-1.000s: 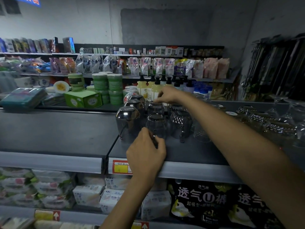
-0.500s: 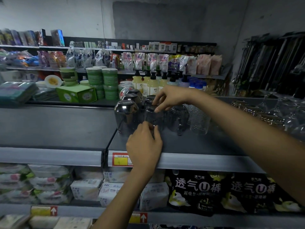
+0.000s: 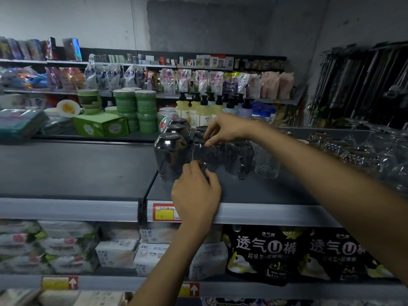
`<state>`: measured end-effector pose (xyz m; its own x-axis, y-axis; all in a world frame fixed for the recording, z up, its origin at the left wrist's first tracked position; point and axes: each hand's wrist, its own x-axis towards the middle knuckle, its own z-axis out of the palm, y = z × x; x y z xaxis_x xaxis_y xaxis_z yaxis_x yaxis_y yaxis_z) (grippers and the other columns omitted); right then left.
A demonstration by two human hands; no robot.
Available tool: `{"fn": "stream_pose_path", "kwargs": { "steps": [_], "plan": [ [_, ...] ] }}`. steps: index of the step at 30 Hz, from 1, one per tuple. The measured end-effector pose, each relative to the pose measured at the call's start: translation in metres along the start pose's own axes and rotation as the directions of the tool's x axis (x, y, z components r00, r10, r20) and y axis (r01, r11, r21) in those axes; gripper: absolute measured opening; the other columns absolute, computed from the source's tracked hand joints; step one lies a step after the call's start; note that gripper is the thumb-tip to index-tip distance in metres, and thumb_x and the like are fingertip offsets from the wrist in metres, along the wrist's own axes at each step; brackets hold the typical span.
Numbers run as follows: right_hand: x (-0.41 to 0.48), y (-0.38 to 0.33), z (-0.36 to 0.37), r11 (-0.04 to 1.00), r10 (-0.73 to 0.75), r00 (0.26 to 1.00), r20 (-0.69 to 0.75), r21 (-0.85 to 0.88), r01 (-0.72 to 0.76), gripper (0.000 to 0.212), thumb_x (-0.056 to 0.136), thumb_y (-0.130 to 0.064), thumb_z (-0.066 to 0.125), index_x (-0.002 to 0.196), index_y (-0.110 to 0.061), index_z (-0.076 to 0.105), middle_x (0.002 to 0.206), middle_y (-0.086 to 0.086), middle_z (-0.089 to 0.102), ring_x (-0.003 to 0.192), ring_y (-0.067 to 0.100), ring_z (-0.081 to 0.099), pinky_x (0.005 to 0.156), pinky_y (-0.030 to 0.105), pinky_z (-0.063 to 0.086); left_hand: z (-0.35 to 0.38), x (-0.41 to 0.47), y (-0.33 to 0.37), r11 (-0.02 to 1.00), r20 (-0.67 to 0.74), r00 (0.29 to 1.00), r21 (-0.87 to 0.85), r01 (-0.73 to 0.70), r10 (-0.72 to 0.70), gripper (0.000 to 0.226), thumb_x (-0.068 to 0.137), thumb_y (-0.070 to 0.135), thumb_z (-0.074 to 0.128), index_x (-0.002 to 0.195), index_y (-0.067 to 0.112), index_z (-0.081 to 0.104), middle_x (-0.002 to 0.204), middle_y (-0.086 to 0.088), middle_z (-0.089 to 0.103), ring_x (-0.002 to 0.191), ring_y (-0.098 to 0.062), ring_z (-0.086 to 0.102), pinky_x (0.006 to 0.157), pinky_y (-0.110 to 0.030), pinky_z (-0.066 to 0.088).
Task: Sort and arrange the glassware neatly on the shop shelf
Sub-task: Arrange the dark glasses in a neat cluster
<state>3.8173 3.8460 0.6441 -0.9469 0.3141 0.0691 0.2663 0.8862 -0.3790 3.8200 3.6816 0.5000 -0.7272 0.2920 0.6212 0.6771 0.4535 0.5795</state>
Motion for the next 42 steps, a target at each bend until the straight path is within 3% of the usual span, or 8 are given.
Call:
{"fn": "stream_pose_path", "kwargs": {
  "steps": [8,15,18,22,28,36,42],
  "plan": [
    [-0.002,0.003,0.001,1.000,-0.005,1.000,-0.006,0.031,0.005,0.035,0.087,-0.021,0.080,0.119,-0.010,0.074,0.116,0.005,0.075,0.104,0.016,0.071,0.095,0.034,0.059,-0.002,0.000,0.001,1.000,0.004,1.000,-0.007,0.007,-0.007,0.023,0.095,0.034,0.050,0.108,0.020,0.063,0.099,-0.001,0.072,0.077,-0.029,0.066,0.065,-0.035,0.035],
    [-0.016,0.005,-0.019,0.999,-0.003,0.995,-0.099,-0.035,0.000,0.031,0.090,-0.020,0.077,0.119,-0.010,0.074,0.117,0.005,0.074,0.105,0.016,0.070,0.097,0.033,0.055,-0.002,-0.001,0.000,0.999,-0.019,1.000,-0.050,0.007,-0.008,0.020,0.094,0.033,0.054,0.107,0.020,0.061,0.098,-0.001,0.070,0.075,-0.028,0.065,0.066,-0.038,0.046],
    [-0.028,0.015,-0.040,0.993,0.044,0.984,-0.173,-0.097,-0.061,0.028,0.089,-0.017,0.079,0.116,-0.012,0.075,0.116,0.004,0.074,0.103,0.017,0.070,0.089,0.031,0.054,0.000,-0.004,-0.002,0.997,-0.082,0.995,-0.042,-0.060,0.056,0.017,0.093,0.032,0.059,0.102,0.018,0.062,0.095,-0.001,0.065,0.073,-0.025,0.062,0.064,-0.036,0.045],
    [-0.043,0.025,-0.050,0.978,0.085,0.984,-0.160,-0.177,-0.113,0.027,0.089,-0.015,0.078,0.115,-0.012,0.075,0.117,0.006,0.074,0.104,0.018,0.069,0.093,0.035,0.055,0.002,-0.004,-0.007,0.971,-0.085,0.967,0.023,-0.239,0.240,0.026,0.094,0.035,0.057,0.109,0.016,0.064,0.102,-0.002,0.063,0.086,-0.023,0.059,0.073,-0.039,0.047],
    [-0.044,0.025,-0.043,0.941,0.064,0.984,-0.168,-0.317,-0.115,0.024,0.095,-0.008,0.069,0.118,-0.011,0.074,0.123,0.009,0.072,0.109,0.022,0.068,0.096,0.035,0.055,0.004,-0.007,0.014,0.828,0.076,0.830,0.072,-0.557,0.552,0.052,0.093,0.041,0.056,0.138,0.016,0.059,0.136,-0.015,0.057,0.117,-0.033,0.058,0.090,-0.043,0.050],
    [-0.043,0.028,-0.027,0.914,0.067,0.994,-0.091,-0.394,-0.098,0.023,0.094,-0.002,0.063,0.113,-0.008,0.075,0.111,0.010,0.075,0.101,0.024,0.071,0.092,0.043,0.059,0.022,0.003,0.035,0.854,0.327,0.819,0.065,-0.517,0.471,0.067,0.097,0.053,0.042,0.158,0.025,0.036,0.165,-0.003,0.033,0.146,-0.025,0.038,0.111,-0.045,0.042],
    [-0.052,0.033,-0.019,0.930,0.079,0.991,-0.105,-0.350,-0.112,0.029,0.092,0.004,0.059,0.113,-0.008,0.076,0.113,0.009,0.075,0.101,0.024,0.071,0.090,0.042,0.060,0.024,0.005,0.033,0.868,0.390,0.807,0.039,-0.496,0.444,0.065,0.100,0.056,0.038,0.159,0.028,0.034,0.168,0.004,0.027,0.147,-0.021,0.036,0.112,-0.043,0.041]
  ]
}}
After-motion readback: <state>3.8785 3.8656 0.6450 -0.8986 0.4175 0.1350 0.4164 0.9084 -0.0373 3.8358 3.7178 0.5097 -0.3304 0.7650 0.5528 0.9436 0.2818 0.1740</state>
